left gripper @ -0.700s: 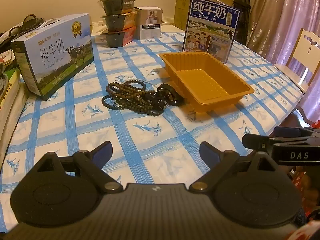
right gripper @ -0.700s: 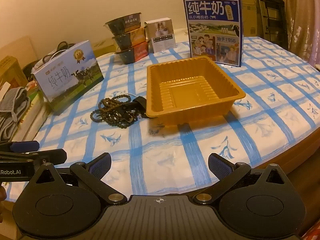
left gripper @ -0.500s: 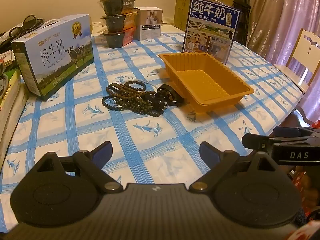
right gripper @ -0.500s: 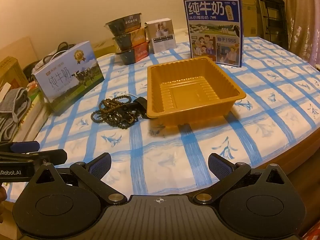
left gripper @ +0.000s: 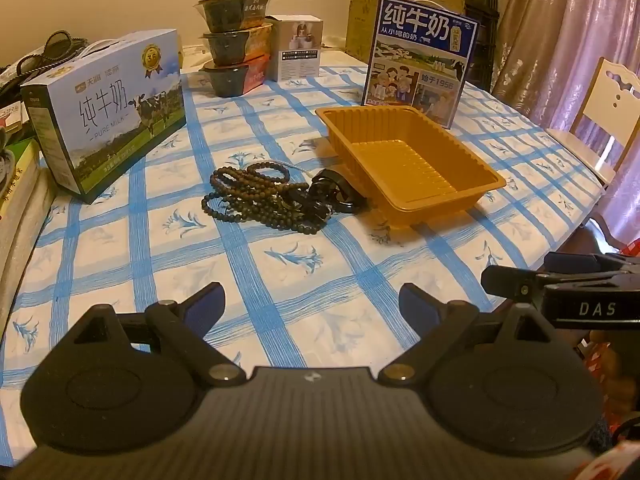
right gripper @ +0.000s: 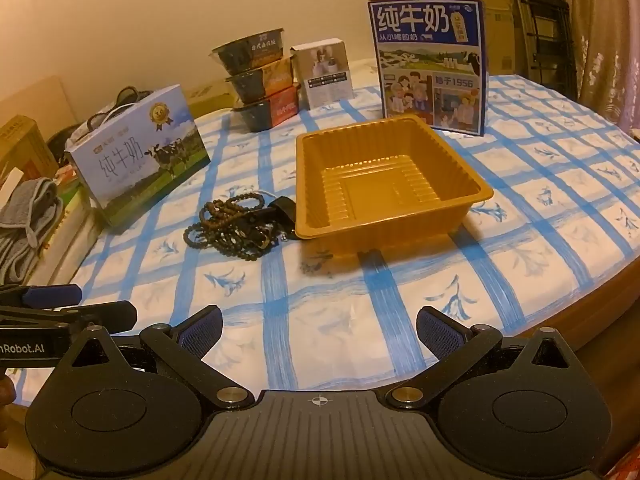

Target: Organize jewelry

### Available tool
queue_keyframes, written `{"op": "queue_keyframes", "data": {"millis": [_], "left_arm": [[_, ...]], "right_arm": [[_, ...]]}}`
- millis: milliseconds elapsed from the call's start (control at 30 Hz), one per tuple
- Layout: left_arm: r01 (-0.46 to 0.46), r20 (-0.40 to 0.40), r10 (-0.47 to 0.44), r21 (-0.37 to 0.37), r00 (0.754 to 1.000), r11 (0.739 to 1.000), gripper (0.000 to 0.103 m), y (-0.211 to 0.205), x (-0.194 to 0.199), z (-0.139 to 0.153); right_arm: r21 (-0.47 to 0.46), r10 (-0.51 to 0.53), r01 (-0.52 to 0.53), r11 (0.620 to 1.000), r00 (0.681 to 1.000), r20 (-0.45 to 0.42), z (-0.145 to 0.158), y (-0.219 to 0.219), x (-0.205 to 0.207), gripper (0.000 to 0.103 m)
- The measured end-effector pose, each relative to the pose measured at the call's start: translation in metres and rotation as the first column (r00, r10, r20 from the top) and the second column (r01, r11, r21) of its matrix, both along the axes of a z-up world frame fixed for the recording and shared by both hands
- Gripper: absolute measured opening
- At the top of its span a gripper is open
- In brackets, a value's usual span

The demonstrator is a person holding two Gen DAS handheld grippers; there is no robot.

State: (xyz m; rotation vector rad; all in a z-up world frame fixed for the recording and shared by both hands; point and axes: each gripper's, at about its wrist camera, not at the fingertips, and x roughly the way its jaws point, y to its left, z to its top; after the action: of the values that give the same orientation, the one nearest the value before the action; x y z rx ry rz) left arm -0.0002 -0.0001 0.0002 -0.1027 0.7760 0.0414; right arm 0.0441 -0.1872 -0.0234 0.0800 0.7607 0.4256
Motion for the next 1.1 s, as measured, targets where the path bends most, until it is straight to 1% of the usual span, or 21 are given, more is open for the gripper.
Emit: {"op": "queue_keyframes", "data": {"millis": [1100], "left_arm": [[0.0,0.003,0.0,0.001,1.0,1.0,0.093,0.0,-0.0001,0.0]], "right_arm": [[0.005,-0.002,0.002,1.0,1.0,0.008,0.003,0.0027,0.0003,0.103]]}}
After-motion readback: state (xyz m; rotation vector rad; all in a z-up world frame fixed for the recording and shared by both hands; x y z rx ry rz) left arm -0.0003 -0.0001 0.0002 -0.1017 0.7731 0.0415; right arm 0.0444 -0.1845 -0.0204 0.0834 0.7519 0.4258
